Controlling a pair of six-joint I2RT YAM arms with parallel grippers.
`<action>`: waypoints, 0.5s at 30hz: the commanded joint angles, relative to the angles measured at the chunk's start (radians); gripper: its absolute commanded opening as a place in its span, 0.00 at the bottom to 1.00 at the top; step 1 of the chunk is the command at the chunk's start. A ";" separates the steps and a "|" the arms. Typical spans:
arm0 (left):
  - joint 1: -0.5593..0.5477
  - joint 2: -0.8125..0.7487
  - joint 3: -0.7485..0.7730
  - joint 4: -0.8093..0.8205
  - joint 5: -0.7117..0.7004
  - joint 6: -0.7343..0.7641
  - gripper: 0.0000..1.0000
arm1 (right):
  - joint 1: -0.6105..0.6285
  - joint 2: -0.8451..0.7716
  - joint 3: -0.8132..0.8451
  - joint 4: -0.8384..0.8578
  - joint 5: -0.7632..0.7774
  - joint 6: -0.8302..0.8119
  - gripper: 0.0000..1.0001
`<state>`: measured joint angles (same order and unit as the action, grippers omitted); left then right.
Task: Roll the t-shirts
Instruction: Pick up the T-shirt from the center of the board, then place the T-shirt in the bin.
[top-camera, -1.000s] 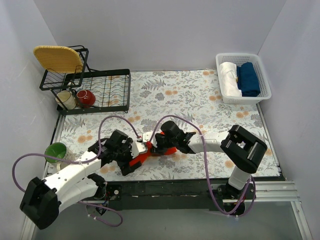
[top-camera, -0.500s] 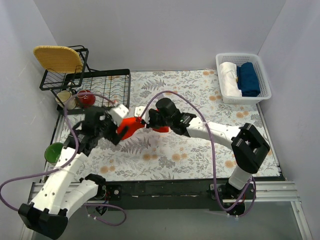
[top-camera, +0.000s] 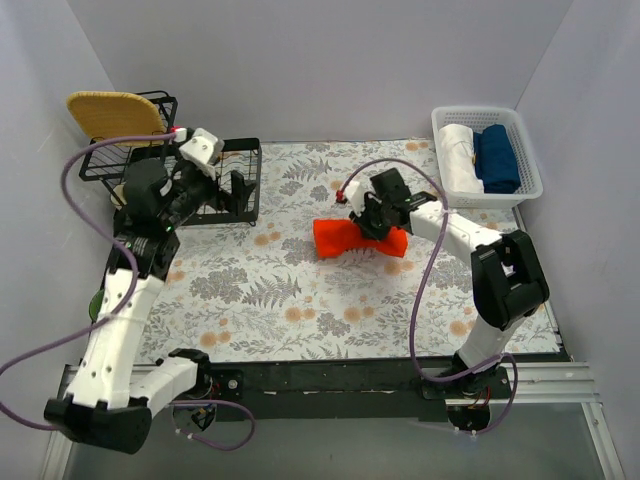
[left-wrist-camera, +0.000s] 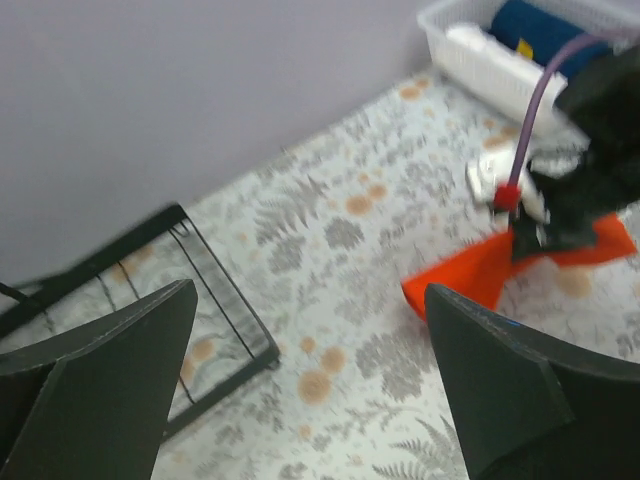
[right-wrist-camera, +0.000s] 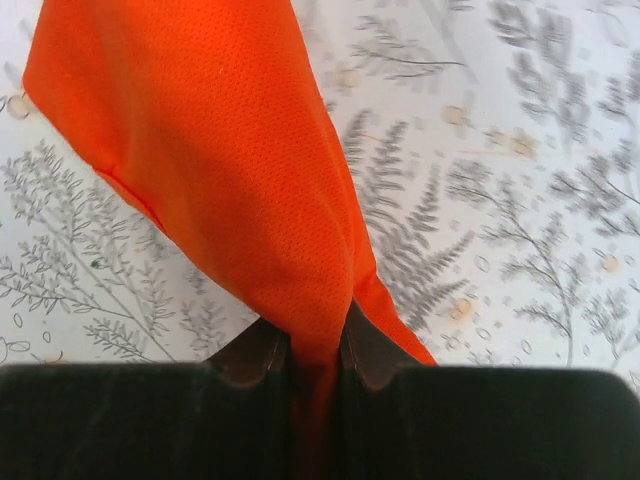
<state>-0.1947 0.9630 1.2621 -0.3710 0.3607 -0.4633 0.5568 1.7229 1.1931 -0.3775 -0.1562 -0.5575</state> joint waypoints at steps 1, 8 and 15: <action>0.020 0.129 -0.076 0.007 0.096 -0.054 0.98 | -0.129 -0.065 0.143 0.040 -0.085 0.149 0.01; 0.021 0.365 0.085 -0.103 0.101 -0.017 0.98 | -0.303 -0.100 0.192 0.306 -0.069 0.387 0.01; 0.020 0.519 0.229 -0.200 0.129 0.003 0.98 | -0.454 -0.097 0.158 0.569 0.182 0.553 0.01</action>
<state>-0.1783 1.4693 1.4273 -0.5209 0.4419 -0.4755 0.1635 1.6444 1.3430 -0.0238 -0.1329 -0.1490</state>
